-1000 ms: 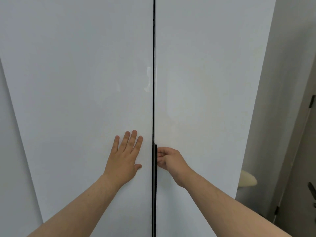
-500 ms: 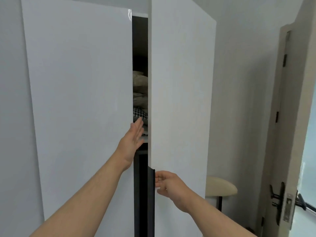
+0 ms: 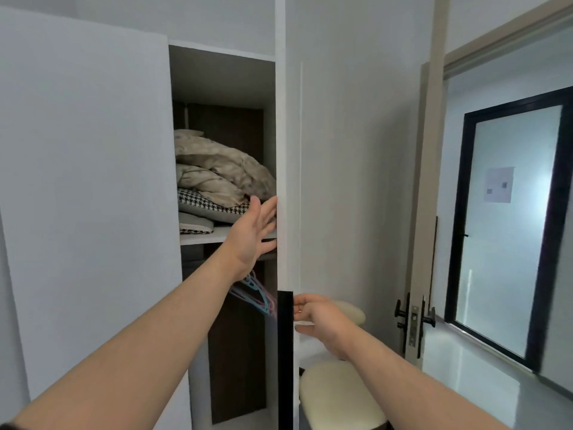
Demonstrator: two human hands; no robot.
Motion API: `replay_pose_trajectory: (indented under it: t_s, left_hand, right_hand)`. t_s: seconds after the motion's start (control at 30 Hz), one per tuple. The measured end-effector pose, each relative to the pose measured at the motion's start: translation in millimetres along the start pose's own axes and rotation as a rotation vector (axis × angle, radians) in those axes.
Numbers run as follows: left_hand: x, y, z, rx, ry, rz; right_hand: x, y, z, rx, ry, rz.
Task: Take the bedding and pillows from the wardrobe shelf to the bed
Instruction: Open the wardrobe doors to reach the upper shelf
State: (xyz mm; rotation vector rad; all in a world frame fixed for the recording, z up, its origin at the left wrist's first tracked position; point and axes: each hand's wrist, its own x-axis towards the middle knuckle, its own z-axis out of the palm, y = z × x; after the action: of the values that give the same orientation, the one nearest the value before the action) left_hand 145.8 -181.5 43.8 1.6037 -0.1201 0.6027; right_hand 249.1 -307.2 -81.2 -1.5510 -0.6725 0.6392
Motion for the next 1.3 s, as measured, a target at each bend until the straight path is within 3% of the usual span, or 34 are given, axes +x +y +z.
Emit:
replay_pose_trajectory:
  t_s: [0.43, 0.67, 0.77, 0.83, 0.93, 1.03, 1.13, 1.3]
  left_hand:
    - [56.8, -18.9, 113.1, 0.021, -0.145, -0.046]
    - [70.5, -31.3, 149.6, 0.063, -0.169, -0.024]
    - [70.7, -35.5, 143.9, 0.080, -0.162, 0.001]
    - [69.9, -34.1, 130.5, 0.162, -0.132, 0.020]
    - [66.9, -30.7, 99.3, 0.390, 0.036, 0.132]
    - [54.8, -26.1, 49.9, 0.764, 0.312, 0.351]
    - [36.4, -17.6, -3.4, 1.075, 0.480, 0.476]
    - [8.5, -5.4, -89.5, 1.344, 0.588, 0.372]
  right_hand:
    - [-18.2, 4.4, -116.7, 0.152, 0.232, 0.021]
    - [-18.7, 6.6, -146.8, 0.149, 0.253, 0.034]
    - [-24.6, 0.9, -141.2, 0.028, 0.259, 0.021]
    - [-27.9, -6.8, -132.5, -0.172, 0.385, -0.121]
    - [-28.5, -26.9, -116.2, -0.459, 0.624, -0.502]
    - [-23.8, -57.4, -91.4, -0.594, 0.630, -0.790]
    - [-9.8, -80.7, -64.2, -0.716, 0.598, -0.883]
    - [28.9, -104.4, -4.6, -0.824, 0.529, -0.936]
